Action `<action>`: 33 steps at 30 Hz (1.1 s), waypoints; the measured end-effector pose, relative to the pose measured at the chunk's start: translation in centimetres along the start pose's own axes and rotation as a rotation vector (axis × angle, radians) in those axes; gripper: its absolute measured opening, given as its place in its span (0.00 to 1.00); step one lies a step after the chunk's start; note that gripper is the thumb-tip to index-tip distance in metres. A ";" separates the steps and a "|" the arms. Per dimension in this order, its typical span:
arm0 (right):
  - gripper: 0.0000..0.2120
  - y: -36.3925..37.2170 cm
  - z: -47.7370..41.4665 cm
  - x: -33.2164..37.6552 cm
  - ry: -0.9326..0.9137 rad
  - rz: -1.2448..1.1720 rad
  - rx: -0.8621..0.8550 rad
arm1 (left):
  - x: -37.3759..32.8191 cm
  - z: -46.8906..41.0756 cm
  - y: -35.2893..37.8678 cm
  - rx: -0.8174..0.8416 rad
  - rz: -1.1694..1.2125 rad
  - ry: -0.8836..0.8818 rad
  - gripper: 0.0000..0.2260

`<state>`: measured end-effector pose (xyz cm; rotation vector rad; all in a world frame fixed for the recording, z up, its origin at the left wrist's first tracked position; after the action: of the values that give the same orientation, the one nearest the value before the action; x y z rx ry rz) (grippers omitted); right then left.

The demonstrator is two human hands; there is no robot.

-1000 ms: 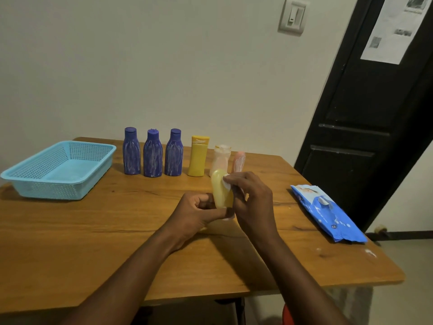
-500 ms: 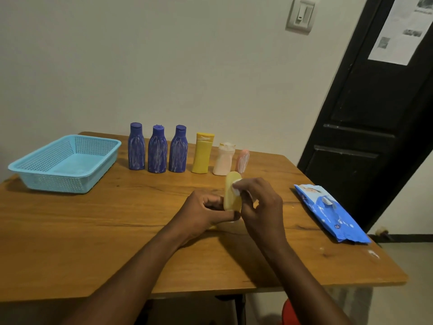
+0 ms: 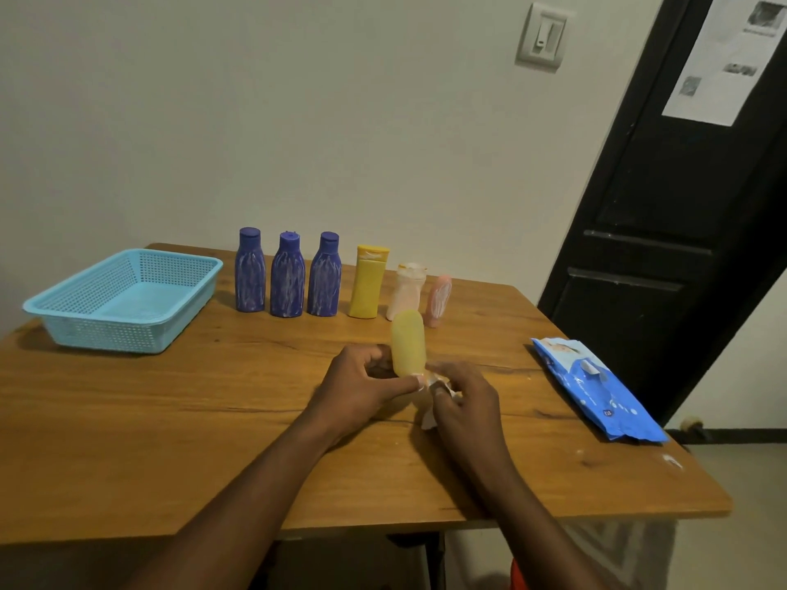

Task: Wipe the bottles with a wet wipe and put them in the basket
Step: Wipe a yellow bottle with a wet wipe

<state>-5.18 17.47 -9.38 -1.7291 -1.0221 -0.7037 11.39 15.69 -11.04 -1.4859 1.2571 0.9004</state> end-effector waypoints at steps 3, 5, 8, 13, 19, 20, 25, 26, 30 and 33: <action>0.10 0.4 -0.1 -0.7 0.050 0.019 0.033 | -0.3 0.2 -0.1 -0.012 -0.025 0.014 0.16; 0.11 0.7 -0.2 -0.6 0.044 0.026 0.037 | -0.7 0.3 -0.4 -0.048 -0.015 0.026 0.23; 0.13 1.3 -0.3 0.1 0.038 0.022 0.067 | -0.7 0.6 -1.5 -0.109 -0.043 0.006 0.31; 0.18 3.1 -0.6 2.1 -0.003 -0.008 0.151 | -1.2 1.4 -4.4 -0.176 -0.116 -0.019 0.26; 0.18 6.6 -0.7 4.8 -0.022 -0.004 0.272 | -1.6 2.5 -9.1 -0.193 -0.104 -0.050 0.21; 0.18 7.3 -0.6 5.4 -0.015 -0.011 0.297 | -1.6 2.9 -9.9 -0.197 -0.097 -0.061 0.21; 0.18 11.0 0.2 8.0 -0.057 0.039 0.414 | -0.9 5.1 -14.0 -0.212 -0.080 -0.123 0.16; 0.19 11.8 0.5 8.4 -0.069 0.060 0.436 | -0.9 5.6 -14.7 -0.227 -0.085 -0.125 0.15; 0.20 14.7 1.4 10.2 -0.120 0.105 0.514 | -0.9 7.1 -18.3 -0.297 -0.163 -0.102 0.27; 0.20 16.2 1.9 11.3 -0.146 0.123 0.546 | -0.5 7.7 -20.4 -0.351 -0.167 -0.118 0.30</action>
<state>14.46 19.90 -8.08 -1.3591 -1.0751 -0.1901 31.64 23.47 -8.51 -1.7531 0.9043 1.1189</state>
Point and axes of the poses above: each hand's wrist, its own z-axis away from the middle knuckle, its own y-axis out of the palm, x = y × z, the point moved 7 cm from there along -z, towards the middle knuckle, and after that the axes turned 5 degrees about y, right-handed, at the moved point
